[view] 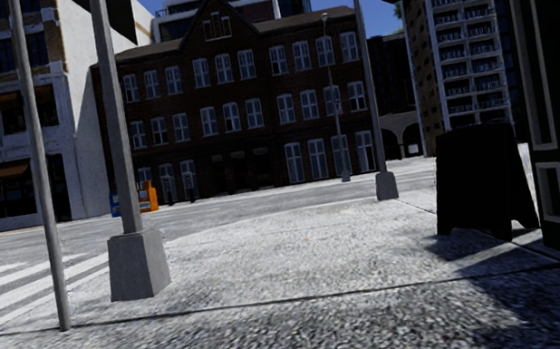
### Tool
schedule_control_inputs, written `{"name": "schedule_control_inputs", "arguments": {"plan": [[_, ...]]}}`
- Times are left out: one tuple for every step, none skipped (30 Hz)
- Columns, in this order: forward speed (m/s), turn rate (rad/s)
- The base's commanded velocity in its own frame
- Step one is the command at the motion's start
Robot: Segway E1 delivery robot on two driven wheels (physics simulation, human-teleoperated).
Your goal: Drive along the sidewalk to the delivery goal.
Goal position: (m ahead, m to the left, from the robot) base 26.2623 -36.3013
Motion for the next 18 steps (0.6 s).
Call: {"name": "schedule_control_inputs", "arguments": {"plan": [[2.00, 0.00], [2.00, 0.00], [2.00, 0.00], [2.00, 0.00], [2.00, 0.00], [2.00, 0.00], [2.00, 0.00], [2.00, 0.00], [2.00, 0.00], [2.00, 0.00], [2.00, 0.00], [2.00, 0.00], [2.00, 0.00], [2.00, 0.00], [2.00, 0.00], [2.00, 0.00], [2.00, 0.00], [2.00, 0.00]]}}
